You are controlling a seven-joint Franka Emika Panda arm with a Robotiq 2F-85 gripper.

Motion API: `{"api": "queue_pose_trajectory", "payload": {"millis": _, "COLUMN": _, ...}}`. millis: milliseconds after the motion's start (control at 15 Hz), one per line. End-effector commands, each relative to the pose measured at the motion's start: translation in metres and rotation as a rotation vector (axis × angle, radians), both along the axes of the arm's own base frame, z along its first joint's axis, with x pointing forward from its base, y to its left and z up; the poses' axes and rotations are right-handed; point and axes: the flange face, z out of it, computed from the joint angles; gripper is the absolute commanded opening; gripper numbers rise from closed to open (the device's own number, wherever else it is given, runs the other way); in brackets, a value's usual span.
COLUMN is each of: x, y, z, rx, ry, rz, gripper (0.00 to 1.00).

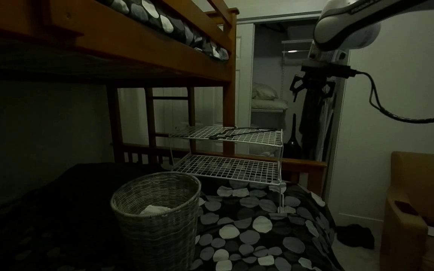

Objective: Put the black hanger in the basket.

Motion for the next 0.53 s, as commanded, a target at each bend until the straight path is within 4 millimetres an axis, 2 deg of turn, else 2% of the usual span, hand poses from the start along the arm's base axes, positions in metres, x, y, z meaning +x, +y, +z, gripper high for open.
{"api": "queue_pose_trajectory", "payload": {"millis": 0, "x": 0.070, "y": -0.009, "z": -0.018, "rx": 0.036, "ry": 0.082, "rz": 0.073, "gripper": 1.00}}
{"api": "queue_pose_trajectory", "payload": {"millis": 200, "x": 0.118, "y": -0.024, "z": -0.031, "rx": 0.020, "ry": 0.092, "rz": 0.211, "gripper": 1.00}}
{"api": "queue_pose_trajectory", "payload": {"millis": 333, "x": 0.142, "y": -0.038, "z": -0.029, "rx": 0.002, "ry": 0.059, "rz": 0.209, "gripper": 1.00}}
{"api": "queue_pose_trajectory", "payload": {"millis": 400, "x": 0.118, "y": -0.027, "z": -0.034, "rx": 0.002, "ry": 0.063, "rz": 0.192, "gripper": 1.00}}
{"api": "queue_pose_trajectory", "payload": {"millis": 467, "x": 0.127, "y": -0.032, "z": -0.036, "rx": -0.003, "ry": 0.058, "rz": 0.190, "gripper": 1.00}}
